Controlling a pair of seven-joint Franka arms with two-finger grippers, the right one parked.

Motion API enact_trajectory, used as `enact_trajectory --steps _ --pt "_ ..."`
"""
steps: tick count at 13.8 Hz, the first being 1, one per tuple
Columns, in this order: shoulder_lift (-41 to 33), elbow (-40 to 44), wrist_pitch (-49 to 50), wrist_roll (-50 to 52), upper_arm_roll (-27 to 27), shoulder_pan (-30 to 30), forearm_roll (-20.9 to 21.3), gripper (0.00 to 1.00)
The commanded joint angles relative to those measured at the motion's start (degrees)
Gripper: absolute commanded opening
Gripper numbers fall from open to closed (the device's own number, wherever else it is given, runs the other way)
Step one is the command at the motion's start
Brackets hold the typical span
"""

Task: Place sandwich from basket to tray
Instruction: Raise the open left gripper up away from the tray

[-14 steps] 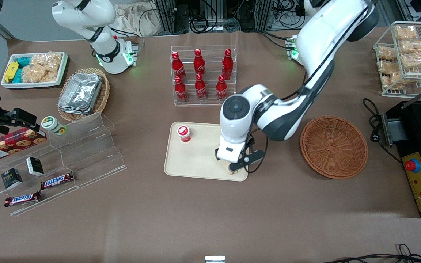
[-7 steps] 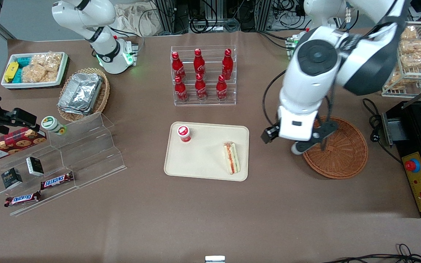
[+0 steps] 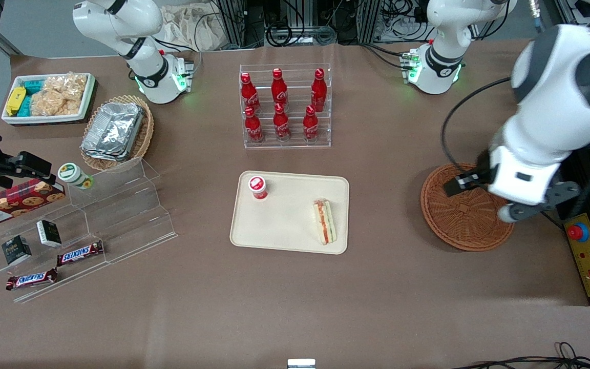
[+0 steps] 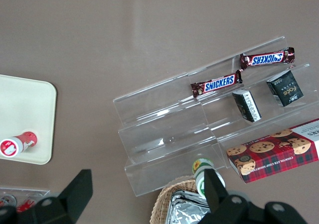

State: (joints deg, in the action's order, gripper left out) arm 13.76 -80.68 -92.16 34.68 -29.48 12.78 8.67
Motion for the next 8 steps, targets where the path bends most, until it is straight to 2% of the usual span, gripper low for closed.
enact_trajectory --steps 1,2,4,6,8 --pt "-5.1 -3.3 1.1 -10.6 11.9 -5.9 -3.7 1.0" --pt "-6.2 -3.5 1.3 -15.2 19.5 -9.8 -6.3 1.0" --pt "-9.7 -7.3 1.1 -23.7 27.1 -13.2 -8.1 1.0" --pt "-13.9 -12.1 -0.2 -25.7 29.9 -14.5 -8.2 1.0" --pt "-18.0 -16.5 -1.9 -25.7 30.1 -14.7 -8.2 1.0"
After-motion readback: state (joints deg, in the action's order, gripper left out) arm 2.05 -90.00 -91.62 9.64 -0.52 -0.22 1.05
